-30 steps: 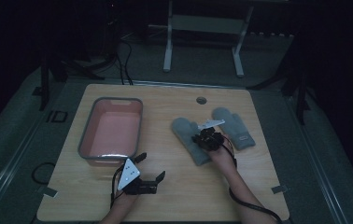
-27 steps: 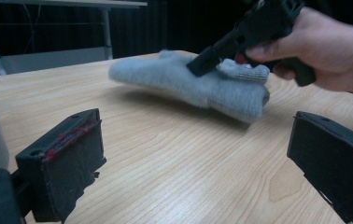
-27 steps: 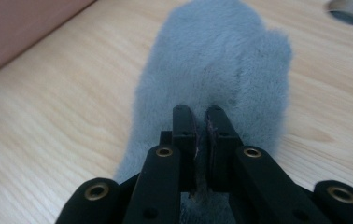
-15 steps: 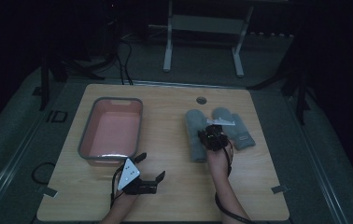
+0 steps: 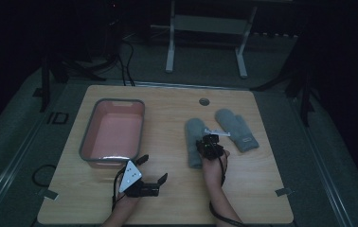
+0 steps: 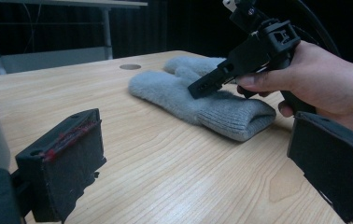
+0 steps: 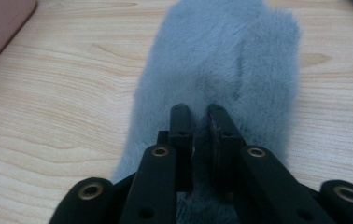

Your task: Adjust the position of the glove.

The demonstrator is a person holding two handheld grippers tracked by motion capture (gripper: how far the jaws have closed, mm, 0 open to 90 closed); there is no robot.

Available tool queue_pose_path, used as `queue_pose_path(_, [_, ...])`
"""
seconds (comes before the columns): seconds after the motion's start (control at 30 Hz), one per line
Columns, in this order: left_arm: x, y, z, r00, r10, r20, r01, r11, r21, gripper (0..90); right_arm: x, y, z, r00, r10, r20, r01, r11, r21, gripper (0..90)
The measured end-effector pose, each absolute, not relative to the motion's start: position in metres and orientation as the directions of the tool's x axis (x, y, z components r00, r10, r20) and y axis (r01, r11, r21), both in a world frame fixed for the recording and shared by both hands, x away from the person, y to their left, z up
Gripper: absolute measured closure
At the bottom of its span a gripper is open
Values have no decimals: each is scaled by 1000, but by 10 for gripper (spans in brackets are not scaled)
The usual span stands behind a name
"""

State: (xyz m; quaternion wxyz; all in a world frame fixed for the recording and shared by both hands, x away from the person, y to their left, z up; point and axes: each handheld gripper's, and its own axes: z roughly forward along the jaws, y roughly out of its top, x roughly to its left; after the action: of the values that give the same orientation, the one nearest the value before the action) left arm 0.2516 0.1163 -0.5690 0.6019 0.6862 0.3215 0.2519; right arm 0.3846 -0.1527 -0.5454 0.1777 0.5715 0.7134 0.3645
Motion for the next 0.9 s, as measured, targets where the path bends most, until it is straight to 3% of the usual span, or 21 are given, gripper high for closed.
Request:
queue_pose_path(0.03, [252,116,-569,666,744,-41,138,-69,988,40,384,-152,-545,-286,944,161,685,84,723,789])
queue_pose_path(0.07, [252,116,-569,667,744,-41,138,-69,988,40,385,-152,-542,-293,941,169,685,83,723,718])
queue_pose_path(0.1, [252,116,-569,667,744,-41,138,-69,988,40,385,-152,-542,-293,941,169,685,83,723,718])
queue_pose_path(0.13, [252,116,-569,667,744,-40,138,-70,988,40,385,-153,-537,-301,936,183,686,79,724,621])
queue_pose_path(0.2, [252,116,-569,667,744,-40,138,-70,988,40,385,-153,-535,-310,933,183,682,85,727,584])
queue_pose_path(0.23, [252,116,-569,667,744,-41,138,-70,988,40,386,-154,-529,-341,922,183,681,109,724,516])
queue_pose_path(0.6, [252,117,-569,669,742,-42,138,-69,988,40,383,-185,-495,-483,865,135,575,197,794,397])
queue_pose_path(0.9, [252,117,-569,669,742,-44,138,-66,988,40,387,-234,-464,-546,836,51,479,261,838,397])
